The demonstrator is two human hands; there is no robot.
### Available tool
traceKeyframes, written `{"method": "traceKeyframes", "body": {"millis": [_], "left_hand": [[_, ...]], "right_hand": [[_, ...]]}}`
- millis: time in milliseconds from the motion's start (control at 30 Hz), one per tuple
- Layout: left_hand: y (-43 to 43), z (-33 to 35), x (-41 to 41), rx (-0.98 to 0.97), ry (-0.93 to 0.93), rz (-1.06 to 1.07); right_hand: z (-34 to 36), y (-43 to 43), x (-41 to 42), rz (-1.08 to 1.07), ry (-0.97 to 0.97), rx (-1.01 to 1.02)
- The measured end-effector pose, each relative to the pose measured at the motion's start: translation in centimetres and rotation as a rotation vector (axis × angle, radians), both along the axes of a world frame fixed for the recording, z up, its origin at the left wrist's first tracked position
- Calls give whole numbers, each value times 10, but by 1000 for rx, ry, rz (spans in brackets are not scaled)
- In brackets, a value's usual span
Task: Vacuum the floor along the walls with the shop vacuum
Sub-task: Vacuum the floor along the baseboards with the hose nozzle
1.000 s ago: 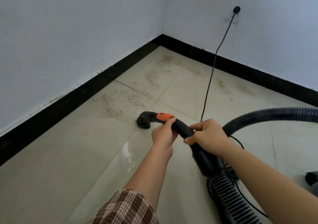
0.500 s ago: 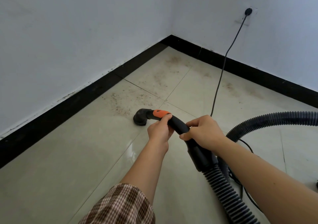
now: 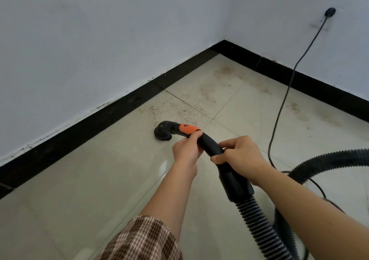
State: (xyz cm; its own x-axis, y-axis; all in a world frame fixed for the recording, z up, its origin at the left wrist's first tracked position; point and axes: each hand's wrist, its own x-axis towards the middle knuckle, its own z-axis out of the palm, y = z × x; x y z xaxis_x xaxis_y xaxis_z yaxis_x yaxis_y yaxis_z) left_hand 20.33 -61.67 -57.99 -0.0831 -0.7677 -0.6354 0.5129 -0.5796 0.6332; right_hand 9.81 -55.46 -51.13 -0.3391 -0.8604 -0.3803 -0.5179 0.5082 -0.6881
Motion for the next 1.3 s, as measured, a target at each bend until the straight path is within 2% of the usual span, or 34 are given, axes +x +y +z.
{"method": "traceKeyframes", "body": {"millis": [767,1067,1300], "left_hand": [[-29,-7,52,-17,-27,152],[-42,-6,63,-7,-103,61],[-53,11,34,66,-197,32]], "right_hand": [[-18,-40,48,149,-37,-74],[-32,-55,51,198,-20,-86],[-29,-58,29,143,-26,-96]]}}
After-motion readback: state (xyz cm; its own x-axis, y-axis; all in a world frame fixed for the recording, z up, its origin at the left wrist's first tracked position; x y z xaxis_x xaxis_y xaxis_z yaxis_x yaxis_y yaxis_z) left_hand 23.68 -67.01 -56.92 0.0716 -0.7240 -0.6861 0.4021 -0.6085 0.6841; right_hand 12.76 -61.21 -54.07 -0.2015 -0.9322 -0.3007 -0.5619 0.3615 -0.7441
